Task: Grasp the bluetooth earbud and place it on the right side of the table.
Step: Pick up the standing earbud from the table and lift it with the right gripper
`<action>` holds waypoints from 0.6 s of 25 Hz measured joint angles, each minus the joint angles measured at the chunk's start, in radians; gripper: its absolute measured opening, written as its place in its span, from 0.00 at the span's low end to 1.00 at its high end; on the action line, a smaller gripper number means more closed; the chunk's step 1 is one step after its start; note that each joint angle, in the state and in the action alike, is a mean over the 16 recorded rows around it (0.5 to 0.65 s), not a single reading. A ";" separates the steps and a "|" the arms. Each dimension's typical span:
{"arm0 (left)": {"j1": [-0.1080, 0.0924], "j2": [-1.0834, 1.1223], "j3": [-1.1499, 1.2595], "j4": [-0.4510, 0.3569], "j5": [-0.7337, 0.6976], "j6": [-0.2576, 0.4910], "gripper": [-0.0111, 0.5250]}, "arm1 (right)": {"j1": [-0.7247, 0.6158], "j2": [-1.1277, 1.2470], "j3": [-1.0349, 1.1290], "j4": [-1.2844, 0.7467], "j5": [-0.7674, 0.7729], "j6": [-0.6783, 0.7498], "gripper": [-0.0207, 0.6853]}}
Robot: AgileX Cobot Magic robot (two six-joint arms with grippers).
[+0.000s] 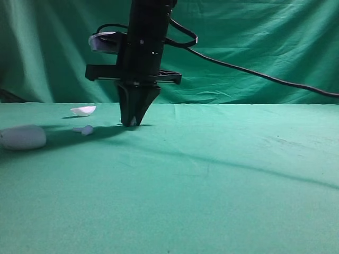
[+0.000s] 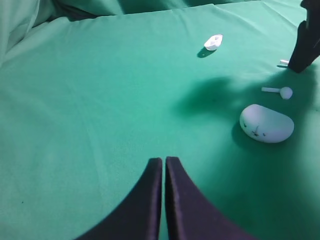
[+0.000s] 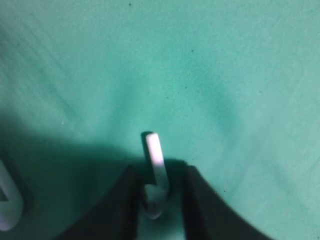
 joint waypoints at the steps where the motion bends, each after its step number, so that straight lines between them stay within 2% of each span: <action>1: 0.000 0.000 0.000 0.000 0.000 0.000 0.02 | 0.000 -0.006 -0.002 0.000 0.007 0.004 0.25; 6: 0.000 0.000 0.000 0.000 0.000 0.000 0.02 | -0.010 -0.077 -0.015 -0.005 0.039 0.023 0.16; 15: 0.000 0.000 0.000 0.000 0.000 0.000 0.02 | -0.114 -0.381 0.055 -0.051 0.071 0.064 0.16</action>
